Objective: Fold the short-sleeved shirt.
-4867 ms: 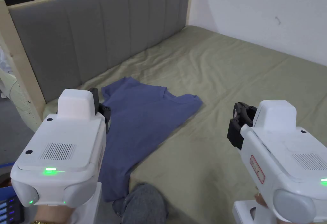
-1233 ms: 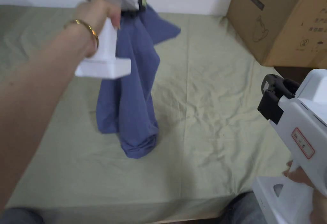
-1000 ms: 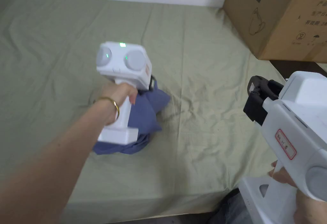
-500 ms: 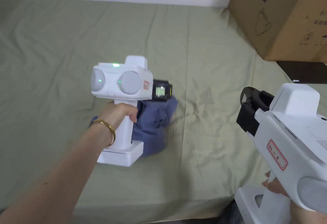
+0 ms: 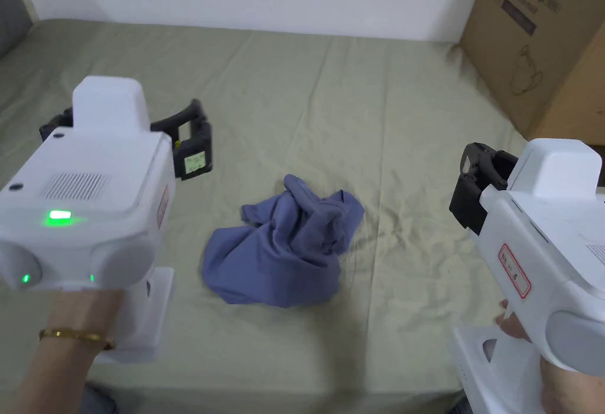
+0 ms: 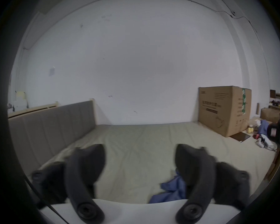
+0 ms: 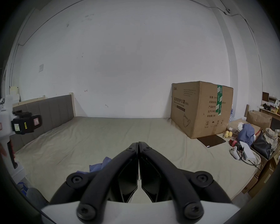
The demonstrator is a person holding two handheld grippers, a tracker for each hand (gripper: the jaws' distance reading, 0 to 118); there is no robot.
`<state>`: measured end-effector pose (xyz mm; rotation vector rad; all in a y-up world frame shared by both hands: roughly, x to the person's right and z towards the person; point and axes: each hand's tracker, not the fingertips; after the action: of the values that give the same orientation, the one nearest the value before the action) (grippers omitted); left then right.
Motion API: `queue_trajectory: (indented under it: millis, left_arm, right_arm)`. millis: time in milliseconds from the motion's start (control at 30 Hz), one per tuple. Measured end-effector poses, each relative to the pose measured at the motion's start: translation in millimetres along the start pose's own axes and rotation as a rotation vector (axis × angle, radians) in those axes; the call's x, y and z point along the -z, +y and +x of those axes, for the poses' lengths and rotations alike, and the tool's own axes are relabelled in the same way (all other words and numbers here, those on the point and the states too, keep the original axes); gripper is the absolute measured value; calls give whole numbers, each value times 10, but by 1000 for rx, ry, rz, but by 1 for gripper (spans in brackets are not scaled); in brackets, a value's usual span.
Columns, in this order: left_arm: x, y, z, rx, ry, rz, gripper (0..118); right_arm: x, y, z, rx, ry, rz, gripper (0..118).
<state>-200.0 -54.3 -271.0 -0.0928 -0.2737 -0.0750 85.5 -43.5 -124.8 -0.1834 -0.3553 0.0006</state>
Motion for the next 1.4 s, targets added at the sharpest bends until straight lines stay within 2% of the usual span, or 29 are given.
queue_trajectory:
  millis: [67, 100, 167, 233, 633, 733, 767, 800, 833, 867, 933, 967, 1033, 1200, 1233, 1333, 1400]
  left_arm:
    - [-84, -95, -36, 23, 38, 5, 23]
    - [-89, -142, -42, 28, 40, -8, 11]
    - [-124, -219, -85, -1, 33, -41, 0]
    - [-125, -287, -115, -46, 9, -97, 0]
    - [-111, -499, -103, -42, -24, -190, 0]
    - [20, -523, -122, -69, -51, -280, 0]
    - [117, -517, -139, -85, -55, -319, 4]
    - [212, -514, -153, -95, -76, -368, 16]
    - [347, -519, -179, -124, -91, -410, 36]
    - [495, -528, -206, -157, -120, -459, 68]
    - [755, -530, -189, -187, -168, -568, 105]
    - [920, -560, -176, -182, -201, -625, 118]
    - [1171, -617, -105, -157, -267, -710, 118]
    - [1861, -1001, 118, -157, -234, -944, 118]
    - [1948, -1080, 159, -140, -220, -979, 115]
    - [2077, -1324, 286, -68, -153, -1048, 90]
    - [2126, -1455, 358, -26, -170, -1117, 79]
  right_arm:
    - [0, 4, -50, -5, 9, 1, 0]
    - [1, -2, -70, -5, 13, 0, 0]
    - [1, -25, -102, -9, 19, -4, 0]
    - [22, -77, -103, -11, 18, -8, 0]
    - [61, -206, -101, 1, 29, -49, 0]
    - [83, -197, -104, 0, 37, -49, 0]
    - [93, -193, -104, -2, 39, -50, 0]
    - [100, -190, -104, -4, 41, -51, 0]
    - [109, -187, -101, -6, 44, -50, 0]
    - [122, -187, -95, -9, 46, -50, 0]
    - [143, -185, -90, -13, 46, -52, 0]
    - [162, -192, -81, -13, 47, -54, 0]
    - [200, -216, -62, -10, 48, -63, 0]
    - [292, -282, -31, -6, 38, -96, 0]
    - [315, -296, -21, -6, 35, -103, 0]
    - [390, -344, 20, -11, 20, -129, 0]
    - [438, -377, 60, -10, 9, -143, 0]
